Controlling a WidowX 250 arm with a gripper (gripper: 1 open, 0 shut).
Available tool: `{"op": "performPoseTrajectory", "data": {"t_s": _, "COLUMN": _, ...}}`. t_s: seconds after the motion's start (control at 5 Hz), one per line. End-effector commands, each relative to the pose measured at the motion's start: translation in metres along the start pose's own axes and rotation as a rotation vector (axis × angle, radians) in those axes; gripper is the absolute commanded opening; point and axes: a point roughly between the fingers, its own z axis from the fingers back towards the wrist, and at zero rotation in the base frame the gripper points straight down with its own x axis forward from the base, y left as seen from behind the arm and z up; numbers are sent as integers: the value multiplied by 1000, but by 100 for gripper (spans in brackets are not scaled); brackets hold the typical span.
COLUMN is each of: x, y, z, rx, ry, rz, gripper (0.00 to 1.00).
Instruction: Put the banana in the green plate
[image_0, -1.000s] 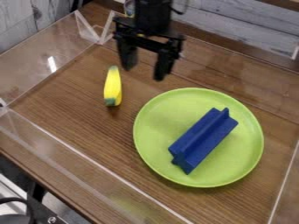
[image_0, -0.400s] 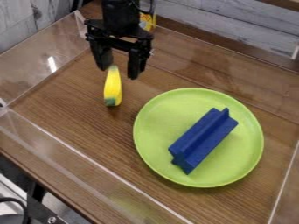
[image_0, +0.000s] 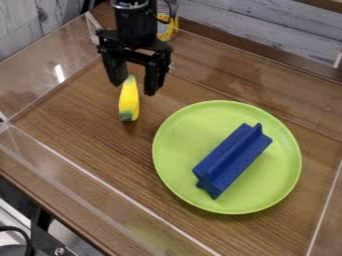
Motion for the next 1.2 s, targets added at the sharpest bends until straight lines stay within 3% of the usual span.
{"op": "performPoseTrajectory", "data": {"t_s": 0.0, "x": 4, "y": 7, "z": 2, "rx": 3, "ry": -33, "rz": 16, "gripper": 100}}
{"op": "performPoseTrajectory", "data": {"t_s": 1.0, "x": 13, "y": 27, "z": -26, "rx": -32, "ry": -24, "rz": 60, "gripper": 100}}
